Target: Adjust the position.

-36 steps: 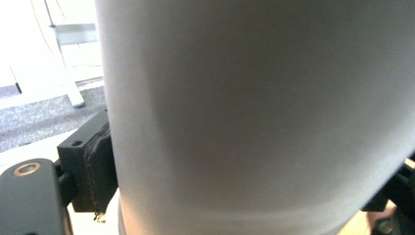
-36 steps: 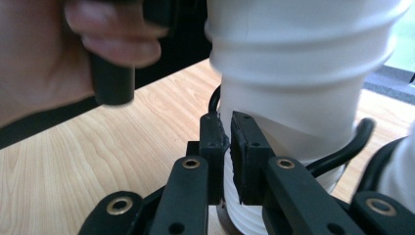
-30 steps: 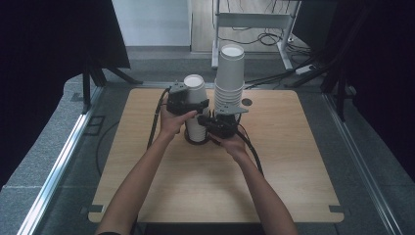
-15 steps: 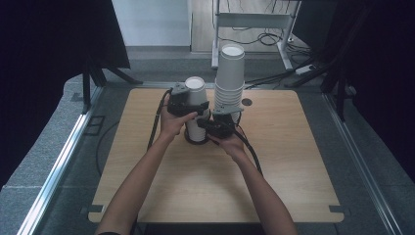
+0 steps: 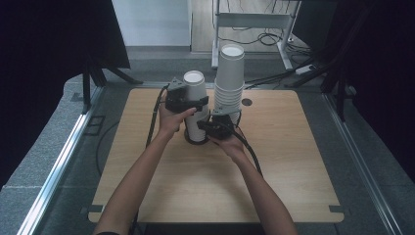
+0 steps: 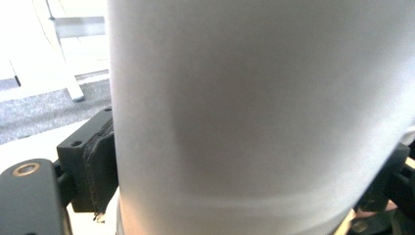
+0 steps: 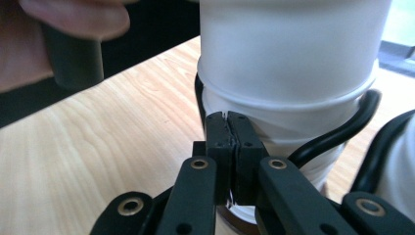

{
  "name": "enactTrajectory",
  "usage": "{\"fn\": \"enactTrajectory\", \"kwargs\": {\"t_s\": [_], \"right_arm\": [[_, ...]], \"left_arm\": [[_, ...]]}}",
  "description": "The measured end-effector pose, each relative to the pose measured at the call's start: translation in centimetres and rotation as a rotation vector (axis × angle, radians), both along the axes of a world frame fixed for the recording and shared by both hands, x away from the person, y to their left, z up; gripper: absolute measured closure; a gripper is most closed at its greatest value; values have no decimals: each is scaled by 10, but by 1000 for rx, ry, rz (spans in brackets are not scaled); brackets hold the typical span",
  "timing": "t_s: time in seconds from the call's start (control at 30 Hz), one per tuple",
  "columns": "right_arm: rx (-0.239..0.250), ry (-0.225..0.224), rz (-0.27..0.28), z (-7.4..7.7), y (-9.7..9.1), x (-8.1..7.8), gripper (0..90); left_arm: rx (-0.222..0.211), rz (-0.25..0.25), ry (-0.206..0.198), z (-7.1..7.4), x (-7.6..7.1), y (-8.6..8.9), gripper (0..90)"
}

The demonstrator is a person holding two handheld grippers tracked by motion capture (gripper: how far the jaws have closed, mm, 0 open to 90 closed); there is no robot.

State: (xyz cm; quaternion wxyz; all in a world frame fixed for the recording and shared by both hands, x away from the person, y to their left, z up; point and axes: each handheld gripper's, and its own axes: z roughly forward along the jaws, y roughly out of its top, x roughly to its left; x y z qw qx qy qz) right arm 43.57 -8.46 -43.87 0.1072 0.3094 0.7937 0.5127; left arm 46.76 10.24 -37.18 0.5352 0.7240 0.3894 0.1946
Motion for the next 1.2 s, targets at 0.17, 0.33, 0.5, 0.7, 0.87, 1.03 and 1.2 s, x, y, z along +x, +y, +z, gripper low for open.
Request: {"fn": "enactTrajectory", "kwargs": {"t_s": [0.17, 0.33, 0.5, 0.7, 0.87, 1.03, 1.2], "right_arm": [[21, -1, 4, -2, 0, -2, 867], [6, -13, 12, 0, -1, -5, 861], [10, -15, 14, -1, -3, -7, 859], [7, -23, 16, -4, -4, -9, 859], [8, -31, 20, -1, -6, -11, 856], [6, -40, 20, 2, -10, -14, 852], [10, -32, 21, 3, -13, -18, 849]], "left_arm": [[11, 10, -4, 1, 0, 1, 123], [0, 15, -16, 5, 1, 3, 123], [-20, 13, -47, 16, 1, 4, 123], [-32, 20, -87, 32, -1, 3, 124], [-51, 23, -109, 45, -2, 3, 124], [-65, 25, -134, 59, -5, 6, 125], [-78, 27, -159, 76, -12, 13, 125]]}}
